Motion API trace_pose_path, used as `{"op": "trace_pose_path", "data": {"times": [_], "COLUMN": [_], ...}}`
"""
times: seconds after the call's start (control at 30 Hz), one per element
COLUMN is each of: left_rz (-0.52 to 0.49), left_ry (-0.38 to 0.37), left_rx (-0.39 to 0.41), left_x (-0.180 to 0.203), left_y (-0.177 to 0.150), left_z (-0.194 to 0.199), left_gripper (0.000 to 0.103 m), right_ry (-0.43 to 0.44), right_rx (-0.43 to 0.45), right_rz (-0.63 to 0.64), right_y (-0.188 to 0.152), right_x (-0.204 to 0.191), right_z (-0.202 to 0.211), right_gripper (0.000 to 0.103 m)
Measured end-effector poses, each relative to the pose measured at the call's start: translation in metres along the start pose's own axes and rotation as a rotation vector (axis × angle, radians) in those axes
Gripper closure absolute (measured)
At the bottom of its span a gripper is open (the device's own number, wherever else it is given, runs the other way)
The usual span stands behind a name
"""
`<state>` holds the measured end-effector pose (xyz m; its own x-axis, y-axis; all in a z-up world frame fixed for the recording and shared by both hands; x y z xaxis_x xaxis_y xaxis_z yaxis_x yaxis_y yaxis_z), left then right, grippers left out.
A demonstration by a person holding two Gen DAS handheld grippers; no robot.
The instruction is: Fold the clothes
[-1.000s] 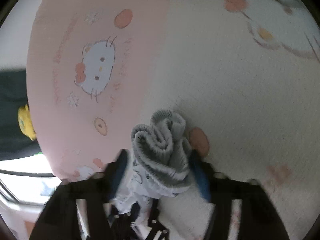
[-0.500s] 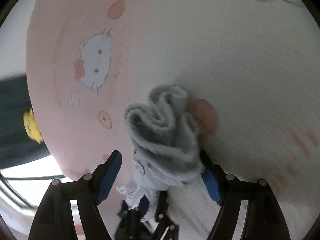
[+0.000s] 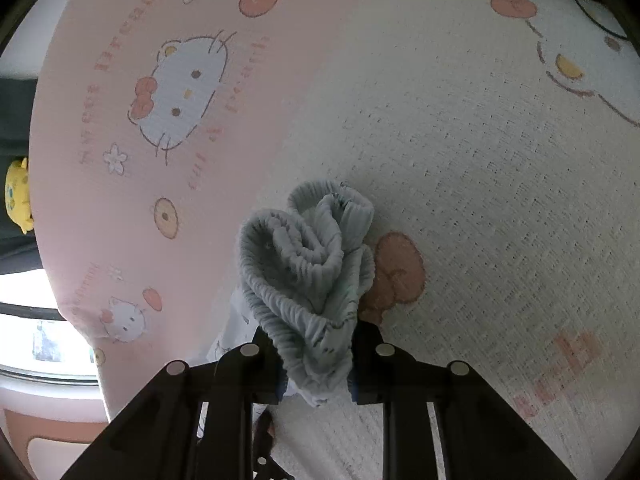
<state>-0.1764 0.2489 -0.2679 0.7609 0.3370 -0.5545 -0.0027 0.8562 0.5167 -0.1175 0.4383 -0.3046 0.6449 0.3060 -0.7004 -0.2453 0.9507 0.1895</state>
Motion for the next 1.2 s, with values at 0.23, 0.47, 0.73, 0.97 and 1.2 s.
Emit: {"op": "trace_pose_path", "data": {"times": [0.23,0.47,0.73,0.97,1.2], "left_rz": [-0.036,0.269,0.732,0.986,1.038], "left_ry": [0.064,-0.081,-0.169,-0.287,-0.332], "left_rx": [0.008,0.061,0.008,-0.041,-0.093], "left_x": [0.003,-0.03,-0.071,-0.079,-0.056], "left_y": [0.016,0.04,0.027,0.016,0.001], "left_z": [0.004,0.017,0.012,-0.004,-0.028], "left_gripper": [0.055,0.053,0.071,0.075,0.083], "right_ry": [-0.002,-0.017,-0.023,-0.018,0.024], "right_rx": [0.015,0.01,0.008,0.022,0.056], "right_rz": [0.148,0.243,0.25,0.291,0.351], "right_y": [0.005,0.004,-0.002,-0.007,-0.013], "right_x": [-0.03,-0.04,-0.037,-0.043,-0.06], "right_z": [0.002,0.009,0.013,0.019,0.026], "right_gripper": [0.083,0.08,0.08,0.08,0.08]}}
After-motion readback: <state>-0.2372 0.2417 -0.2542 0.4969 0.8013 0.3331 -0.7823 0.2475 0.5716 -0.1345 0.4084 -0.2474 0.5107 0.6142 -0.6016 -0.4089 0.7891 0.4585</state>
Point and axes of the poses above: each gripper's, at about its wrist camera, not at the fingertips, and z roughly against the way its jaws point, x to its right, y to its top, the point moved 2 cm from there along -z, roughly the way its jaws point, and after that the axes turned 9 degrees about x, right-handed, at the moved point
